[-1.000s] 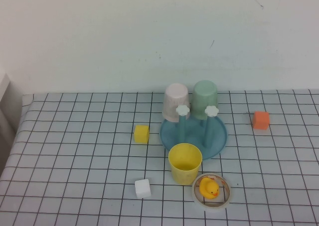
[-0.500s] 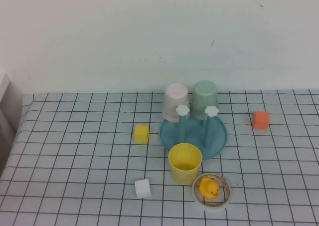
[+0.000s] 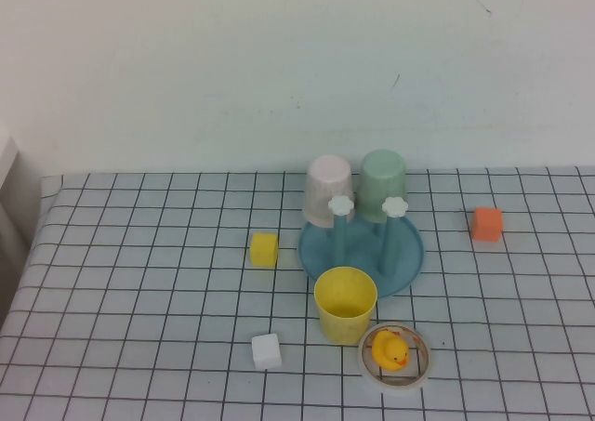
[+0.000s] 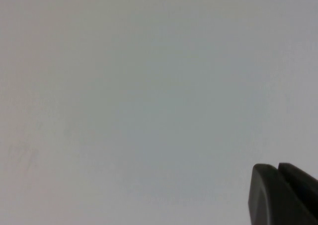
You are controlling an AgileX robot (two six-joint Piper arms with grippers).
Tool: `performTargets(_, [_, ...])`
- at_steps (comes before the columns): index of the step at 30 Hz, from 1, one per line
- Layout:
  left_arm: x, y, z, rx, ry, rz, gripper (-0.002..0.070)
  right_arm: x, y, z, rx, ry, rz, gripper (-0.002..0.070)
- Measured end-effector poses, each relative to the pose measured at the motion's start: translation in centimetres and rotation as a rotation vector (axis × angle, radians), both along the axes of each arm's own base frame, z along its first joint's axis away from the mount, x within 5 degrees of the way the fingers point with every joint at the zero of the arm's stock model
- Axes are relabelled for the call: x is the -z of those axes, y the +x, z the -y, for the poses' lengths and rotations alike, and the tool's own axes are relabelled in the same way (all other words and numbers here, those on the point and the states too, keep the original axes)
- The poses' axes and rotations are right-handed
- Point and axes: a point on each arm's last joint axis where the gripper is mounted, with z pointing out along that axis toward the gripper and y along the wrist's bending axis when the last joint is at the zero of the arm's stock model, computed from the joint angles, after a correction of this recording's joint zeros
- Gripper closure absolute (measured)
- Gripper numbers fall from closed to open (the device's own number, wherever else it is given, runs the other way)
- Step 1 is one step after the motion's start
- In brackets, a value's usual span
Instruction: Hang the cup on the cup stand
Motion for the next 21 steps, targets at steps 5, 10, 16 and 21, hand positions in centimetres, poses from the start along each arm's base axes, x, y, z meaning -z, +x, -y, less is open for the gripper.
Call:
performTargets(5, [-2.1,-0.9,1.1,-0.006,0.188,0.102,0.0676,-2.7,-0.4,0.0,-0.012,0.038,-0.065,0.0678])
performTargets(10, [-7.6,-2.4,1.3,-0.031,0.292,-0.031,0.0676,-7.1,-2.2,-0.1,0.055,-0.031,-0.109,0.0678])
performTargets(16, [-12.0,-2.0,-0.5,-0.140,0.179,-0.369,0.0676,-10.1,-1.8,0.7,0.138,-0.008,-0.353,0.0678])
performTargets(21, [-11.9,-0.9,-1.9,-0.266,0.160,-0.739,0.0676,-10.0,1.6,1.1,0.136,-0.025,-0.821,0.0678])
